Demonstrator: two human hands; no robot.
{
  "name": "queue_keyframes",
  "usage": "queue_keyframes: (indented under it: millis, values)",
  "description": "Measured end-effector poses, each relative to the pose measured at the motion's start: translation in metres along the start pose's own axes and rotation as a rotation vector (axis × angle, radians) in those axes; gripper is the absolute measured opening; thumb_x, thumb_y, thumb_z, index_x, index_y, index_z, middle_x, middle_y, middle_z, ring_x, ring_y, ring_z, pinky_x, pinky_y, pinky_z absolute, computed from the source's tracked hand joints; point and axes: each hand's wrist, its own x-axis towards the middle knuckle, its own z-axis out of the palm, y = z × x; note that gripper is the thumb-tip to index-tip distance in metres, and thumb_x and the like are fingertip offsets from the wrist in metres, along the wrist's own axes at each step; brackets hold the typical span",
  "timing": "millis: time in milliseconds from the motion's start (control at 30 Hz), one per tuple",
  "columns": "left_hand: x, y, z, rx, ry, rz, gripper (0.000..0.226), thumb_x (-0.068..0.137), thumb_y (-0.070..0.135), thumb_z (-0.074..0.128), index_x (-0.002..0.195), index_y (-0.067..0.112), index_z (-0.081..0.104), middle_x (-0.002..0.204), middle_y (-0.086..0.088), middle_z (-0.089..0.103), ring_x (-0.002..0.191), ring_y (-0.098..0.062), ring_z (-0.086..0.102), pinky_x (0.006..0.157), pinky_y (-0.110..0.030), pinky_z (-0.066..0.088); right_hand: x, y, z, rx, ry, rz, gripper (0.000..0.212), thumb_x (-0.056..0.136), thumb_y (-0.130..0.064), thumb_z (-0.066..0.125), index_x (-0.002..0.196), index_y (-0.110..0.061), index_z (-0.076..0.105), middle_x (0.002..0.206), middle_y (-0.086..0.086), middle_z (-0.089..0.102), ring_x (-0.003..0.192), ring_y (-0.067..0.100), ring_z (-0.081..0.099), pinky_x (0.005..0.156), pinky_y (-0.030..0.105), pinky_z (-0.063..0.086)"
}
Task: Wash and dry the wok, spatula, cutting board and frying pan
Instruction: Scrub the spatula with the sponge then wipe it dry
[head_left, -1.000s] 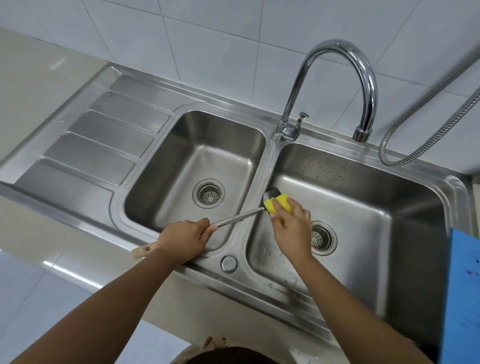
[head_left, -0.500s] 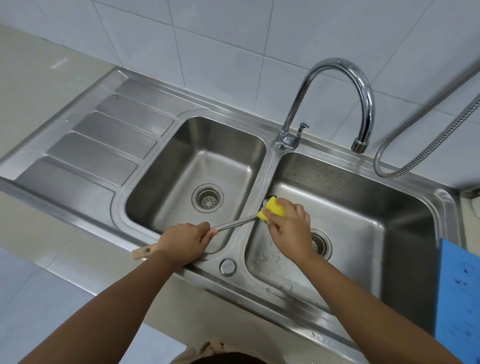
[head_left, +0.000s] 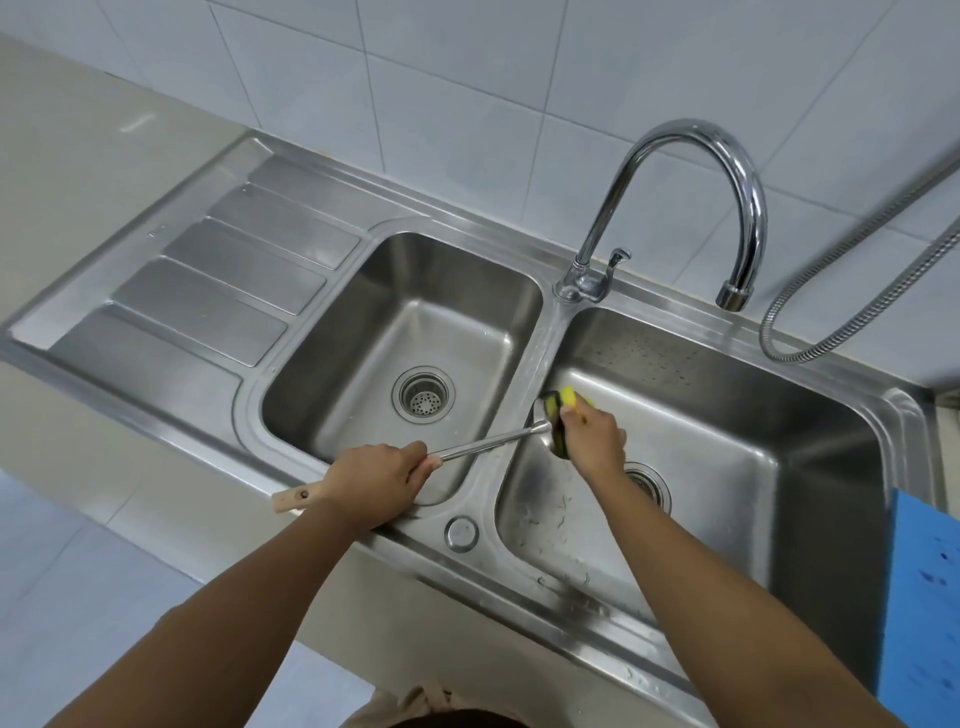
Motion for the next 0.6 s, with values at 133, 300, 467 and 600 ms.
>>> queue_keyframes:
  millis: [133,300,467,600]
  values:
    - [0.000,-0.002,0.002,0.011,-0.005,0.006,0.043,0.099,0.057,0.022,0.098,0.024,0.049,0.083,-0.003,0.065,0.077,-0.028,0.061,0.059,-0.033,0.038,-0.016,0.005,0.008,0.014,0.019,-0.203,0.040,0.100,-0.041,0.043,0.140,-0.038,0.049,0.141,0.003,0.044,0.127,0.028,0.036,0.109,0.041,0.030]
    - [-0.001,-0.002,0.003,-0.004,-0.002,0.011,0.042,0.100,0.056,0.023,0.099,0.023,0.050,0.083,-0.003,0.066,0.077,-0.029,0.062,0.059,-0.033,0.038,-0.037,0.014,0.007,-0.018,0.067,-0.099,0.042,0.101,-0.040,0.042,0.143,-0.036,0.046,0.146,0.006,0.041,0.129,0.031,0.034,0.106,0.041,0.030]
    - [0.000,-0.002,0.001,-0.010,0.003,0.025,0.040,0.100,0.054,0.024,0.099,0.022,0.049,0.084,-0.005,0.066,0.079,-0.030,0.062,0.059,-0.033,0.036,-0.049,0.039,0.013,0.063,0.114,0.011,0.042,0.100,-0.039,0.044,0.142,-0.037,0.047,0.143,0.010,0.045,0.128,0.033,0.040,0.108,0.044,0.034]
    - [-0.001,-0.003,-0.006,-0.049,-0.028,0.028,0.038,0.100,0.053,0.026,0.093,0.023,0.048,0.079,-0.003,0.064,0.076,-0.028,0.059,0.058,-0.033,0.033,-0.066,0.033,0.016,0.027,0.085,-0.104,0.040,0.101,-0.036,0.046,0.140,-0.034,0.051,0.144,0.004,0.041,0.131,0.029,0.034,0.109,0.038,0.031]
